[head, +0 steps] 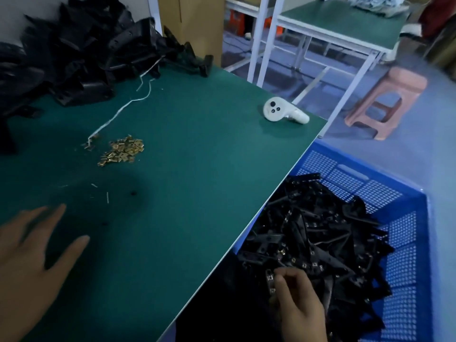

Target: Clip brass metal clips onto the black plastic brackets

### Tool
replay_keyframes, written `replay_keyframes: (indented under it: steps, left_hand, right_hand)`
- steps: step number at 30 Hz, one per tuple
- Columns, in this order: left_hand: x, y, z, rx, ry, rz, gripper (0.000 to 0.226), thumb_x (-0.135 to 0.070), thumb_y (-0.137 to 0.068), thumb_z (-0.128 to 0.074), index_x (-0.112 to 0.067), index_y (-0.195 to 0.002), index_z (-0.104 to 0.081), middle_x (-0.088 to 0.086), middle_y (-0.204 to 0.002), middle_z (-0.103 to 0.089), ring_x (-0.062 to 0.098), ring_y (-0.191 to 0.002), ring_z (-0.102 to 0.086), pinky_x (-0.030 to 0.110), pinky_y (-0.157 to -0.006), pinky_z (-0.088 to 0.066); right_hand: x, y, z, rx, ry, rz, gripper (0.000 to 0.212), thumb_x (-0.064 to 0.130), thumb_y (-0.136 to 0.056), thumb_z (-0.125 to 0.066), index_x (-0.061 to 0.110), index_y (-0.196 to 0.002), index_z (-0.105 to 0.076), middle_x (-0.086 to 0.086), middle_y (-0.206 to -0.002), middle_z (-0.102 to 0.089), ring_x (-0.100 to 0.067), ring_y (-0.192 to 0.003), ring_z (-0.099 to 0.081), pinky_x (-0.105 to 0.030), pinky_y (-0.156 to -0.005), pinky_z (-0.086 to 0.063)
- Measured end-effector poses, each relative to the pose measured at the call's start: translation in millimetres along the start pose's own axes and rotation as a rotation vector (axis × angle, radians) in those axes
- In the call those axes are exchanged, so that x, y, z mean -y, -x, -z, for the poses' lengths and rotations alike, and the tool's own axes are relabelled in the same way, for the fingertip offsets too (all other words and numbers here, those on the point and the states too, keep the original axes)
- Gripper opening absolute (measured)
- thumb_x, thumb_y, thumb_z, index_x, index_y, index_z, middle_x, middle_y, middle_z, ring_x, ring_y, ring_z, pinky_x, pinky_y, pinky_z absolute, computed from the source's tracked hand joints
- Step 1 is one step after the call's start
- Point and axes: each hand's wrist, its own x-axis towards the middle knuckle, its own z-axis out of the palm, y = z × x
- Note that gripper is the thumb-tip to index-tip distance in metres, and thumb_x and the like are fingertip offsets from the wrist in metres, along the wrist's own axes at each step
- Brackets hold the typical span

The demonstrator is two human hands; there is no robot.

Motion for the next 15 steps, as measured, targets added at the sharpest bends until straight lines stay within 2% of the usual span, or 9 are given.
replay_keyframes:
  steps: [2, 4, 5, 7, 10, 12, 15]
  left_hand:
    - [-8, 8, 6, -0.044, -0.025, 0.054, 0.072, -0.069, -0.091, -0.048, -0.027, -0.150, -0.044, -0.001, -0.154, -0.041, 0.028, -0.146, -0.035, 0.058, -0.116, -0.036]
    - [-21, 11, 19, -0.124, -0.089, 0.076, 0.067, -0.067, -0.092, -0.049, -0.027, -0.146, -0.050, 0.001, -0.146, -0.047, 0.030, -0.137, -0.043, 0.055, -0.115, -0.038]
    - [-27, 13, 24, -0.121, -0.094, 0.088, 0.067, -0.063, -0.091, -0.049, -0.024, -0.146, -0.052, 0.000, -0.145, -0.047, 0.028, -0.135, -0.043, 0.051, -0.115, -0.038]
    - [-36, 14, 34, -0.138, -0.039, 0.123, 0.065, -0.060, -0.092, -0.045, -0.024, -0.145, -0.054, -0.006, -0.144, -0.047, 0.018, -0.134, -0.043, 0.041, -0.114, -0.039]
    - [-33, 10, 45, -0.245, 0.004, 0.124, 0.050, -0.053, -0.098, -0.045, -0.027, -0.139, -0.059, -0.014, -0.138, -0.051, 0.008, -0.127, -0.049, 0.030, -0.105, -0.044]
    - [-26, -1, 56, -0.262, -0.011, 0.161, 0.043, -0.049, -0.101, -0.049, -0.030, -0.138, -0.058, -0.015, -0.137, -0.050, 0.008, -0.123, -0.050, 0.028, -0.100, -0.046]
    - [-12, -34, 68, -0.286, -0.065, 0.235, 0.042, -0.047, -0.102, -0.051, -0.027, -0.138, -0.058, -0.009, -0.138, -0.052, 0.013, -0.118, -0.055, 0.028, -0.089, -0.050]
  right_hand:
    - [30, 4, -14, 0.017, -0.026, 0.239, 0.008, 0.035, -0.095, -0.067, 0.038, -0.101, -0.070, 0.003, -0.076, -0.073, -0.011, -0.062, -0.067, -0.025, -0.065, -0.054]
    - [68, -1, -33, 0.075, 0.009, 0.437, 0.025, 0.047, -0.090, -0.064, 0.032, -0.108, -0.070, 0.007, -0.082, -0.075, -0.004, -0.064, -0.066, -0.013, -0.062, -0.050]
    - [84, -8, -45, 0.142, 0.065, 0.536, 0.024, 0.046, -0.089, -0.064, 0.029, -0.105, -0.071, 0.009, -0.084, -0.074, -0.003, -0.067, -0.066, -0.009, -0.063, -0.047]
    - [115, -22, -78, 0.280, 0.212, 0.704, 0.007, 0.032, -0.091, -0.070, 0.028, -0.098, -0.069, 0.011, -0.089, -0.070, -0.003, -0.080, -0.064, -0.006, -0.071, -0.043]
    - [152, -47, -134, 0.479, 0.396, 0.813, 0.022, 0.015, -0.091, -0.077, 0.019, -0.109, -0.064, 0.007, -0.101, -0.061, -0.005, -0.089, -0.058, -0.007, -0.079, -0.039]
    - [166, -57, -167, 0.525, 0.425, 0.863, 0.028, 0.014, -0.091, -0.079, 0.017, -0.115, -0.065, 0.005, -0.102, -0.060, -0.001, -0.090, -0.057, -0.003, -0.080, -0.037]
    - [179, -71, -207, 0.507, 0.360, 0.940, 0.026, 0.013, -0.090, -0.079, 0.012, -0.115, -0.072, 0.002, -0.099, -0.063, 0.000, -0.088, -0.059, 0.000, -0.081, -0.037]
